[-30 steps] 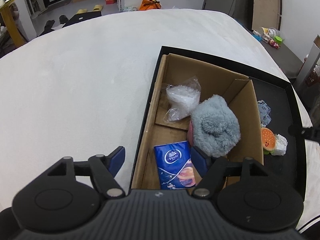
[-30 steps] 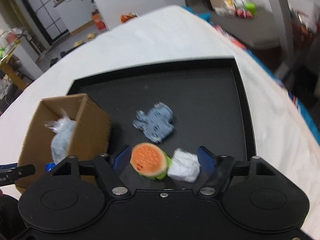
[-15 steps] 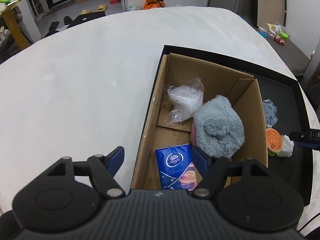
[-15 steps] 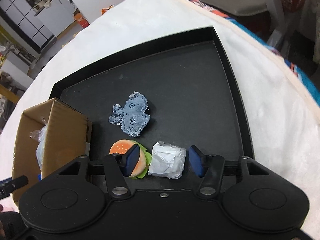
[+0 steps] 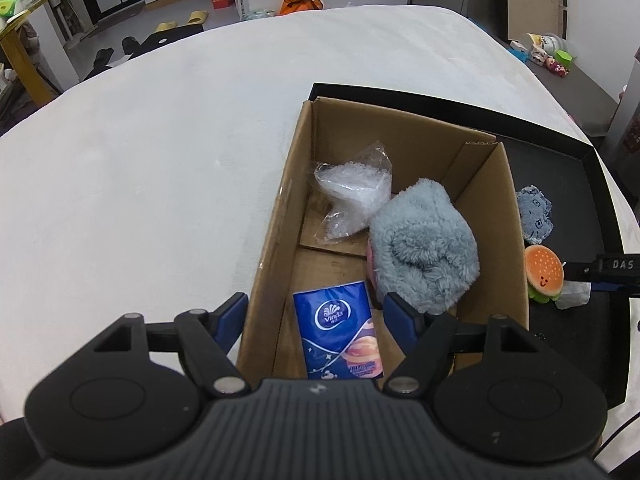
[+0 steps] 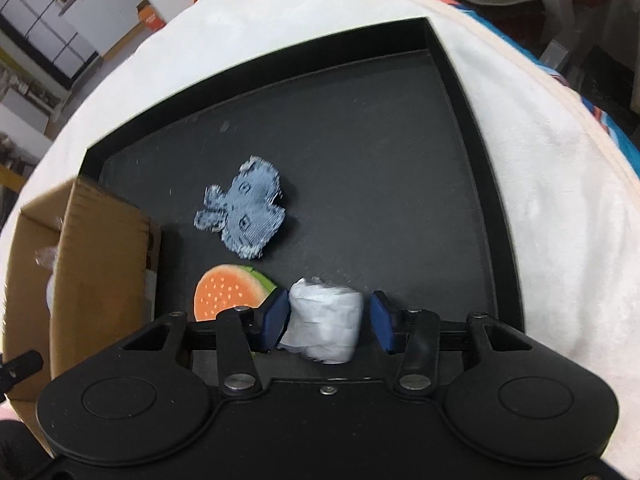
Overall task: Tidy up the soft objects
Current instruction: 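Move the right tool over the tray and grasp the white wrapped pack, then carry the white pack into the box and open the right tool, then reach the right tool to the black felt plush and grasp it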
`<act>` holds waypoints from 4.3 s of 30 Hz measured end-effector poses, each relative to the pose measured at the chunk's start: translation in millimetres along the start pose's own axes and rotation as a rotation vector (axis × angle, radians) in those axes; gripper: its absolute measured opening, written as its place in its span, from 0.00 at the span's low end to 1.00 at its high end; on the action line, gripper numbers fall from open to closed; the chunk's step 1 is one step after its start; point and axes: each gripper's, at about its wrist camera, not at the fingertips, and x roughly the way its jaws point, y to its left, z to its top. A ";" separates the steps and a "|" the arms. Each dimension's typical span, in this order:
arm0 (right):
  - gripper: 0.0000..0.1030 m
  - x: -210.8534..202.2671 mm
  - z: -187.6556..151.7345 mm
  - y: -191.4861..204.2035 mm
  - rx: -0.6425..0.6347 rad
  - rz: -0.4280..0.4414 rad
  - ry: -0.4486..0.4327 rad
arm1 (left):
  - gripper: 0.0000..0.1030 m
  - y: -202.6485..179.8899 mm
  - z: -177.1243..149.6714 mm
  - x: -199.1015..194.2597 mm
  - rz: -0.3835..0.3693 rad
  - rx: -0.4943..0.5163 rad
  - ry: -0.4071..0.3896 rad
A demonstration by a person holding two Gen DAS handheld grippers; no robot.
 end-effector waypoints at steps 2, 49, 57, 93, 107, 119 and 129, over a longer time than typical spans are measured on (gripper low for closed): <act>0.40 3.3 -1.2 3.3 -0.020 -0.014 0.004 | 0.71 -0.1 -0.7 1.3 0.002 0.000 0.006; 0.39 -102.2 0.1 64.2 -0.031 0.131 -0.322 | 0.67 24.3 -8.0 -4.6 0.009 -0.005 -0.047; 0.40 -103.3 1.1 90.3 -0.058 0.193 -0.329 | 0.53 29.4 -6.8 -3.6 -0.010 -0.011 -0.051; 0.40 -60.2 -9.2 202.4 -0.218 0.282 -0.222 | 0.10 54.9 -8.8 -1.3 -0.141 -0.075 -0.035; 0.58 -64.0 -13.7 195.3 -0.221 0.219 -0.228 | 0.10 61.4 -6.8 1.2 -0.172 -0.080 -0.024; 0.73 -85.8 -36.2 153.2 -0.175 0.112 -0.270 | 0.16 54.5 -7.8 -0.1 -0.145 -0.058 -0.005; 0.81 -88.7 -54.1 128.7 -0.112 0.057 -0.296 | 0.48 48.5 -10.6 -3.2 -0.080 -0.047 -0.003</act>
